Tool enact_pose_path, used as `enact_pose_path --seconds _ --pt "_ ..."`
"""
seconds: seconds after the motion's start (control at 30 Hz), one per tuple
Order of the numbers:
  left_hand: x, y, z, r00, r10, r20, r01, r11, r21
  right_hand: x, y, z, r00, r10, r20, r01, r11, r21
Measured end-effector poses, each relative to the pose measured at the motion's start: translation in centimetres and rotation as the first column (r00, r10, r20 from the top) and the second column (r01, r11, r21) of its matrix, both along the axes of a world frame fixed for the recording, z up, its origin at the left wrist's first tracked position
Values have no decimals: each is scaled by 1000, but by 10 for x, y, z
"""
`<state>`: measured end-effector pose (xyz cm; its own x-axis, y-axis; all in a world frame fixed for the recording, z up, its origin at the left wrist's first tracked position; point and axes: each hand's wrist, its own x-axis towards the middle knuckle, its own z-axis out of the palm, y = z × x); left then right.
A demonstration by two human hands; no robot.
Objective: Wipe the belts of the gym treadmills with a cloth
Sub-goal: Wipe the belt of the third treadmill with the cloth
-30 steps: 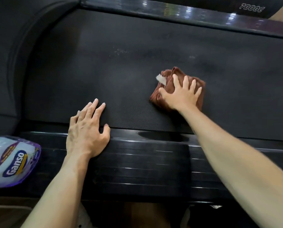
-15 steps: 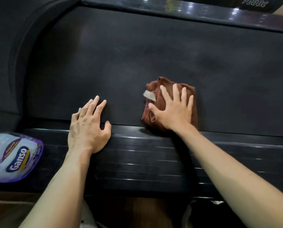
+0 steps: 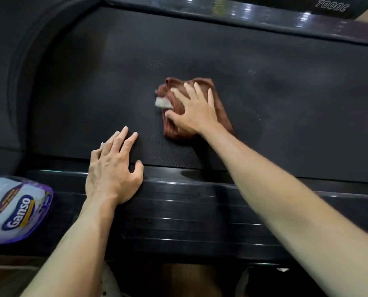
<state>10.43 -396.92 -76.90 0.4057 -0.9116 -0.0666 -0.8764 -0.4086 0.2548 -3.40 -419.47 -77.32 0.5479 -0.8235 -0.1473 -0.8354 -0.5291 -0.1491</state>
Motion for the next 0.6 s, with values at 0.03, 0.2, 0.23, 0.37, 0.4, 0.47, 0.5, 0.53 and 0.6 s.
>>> enact_pose_path --seconds 0.03,0.2,0.23,0.37,0.4,0.47,0.5,0.53,0.6 --pt "0 0 0 1000 1 -1 -1 1000 -2 -14 18 -2 1000 24 16 -24 1000 -8" --pt "-1 0 0 1000 -7 15 7 1000 -9 -94 37 -8 952 -305 21 306 951 -38" --pt "-1 0 -1 1000 -4 13 4 1000 -7 -99 27 -9 919 -393 17 394 919 -27" --pt "1 1 -1 1000 -1 14 1 1000 -11 -75 -33 -2 882 -471 -14 471 882 1" --pt "1 1 -1 1000 -3 11 3 1000 -12 -64 -43 0 889 -458 -24 458 889 14" --pt "1 1 -1 1000 5 -7 -5 1000 -16 -39 -49 0 918 -396 -36 397 918 24" --pt "1 0 0 1000 8 -14 -8 1000 -20 -29 -42 0 940 -340 -33 341 940 12" --pt "0 0 1 1000 8 -16 -8 1000 -21 -21 -30 -1 962 -271 -23 271 963 -6" --pt "-1 1 1 1000 6 -18 -6 1000 -19 -19 7 -4 991 -134 6 134 990 -32"
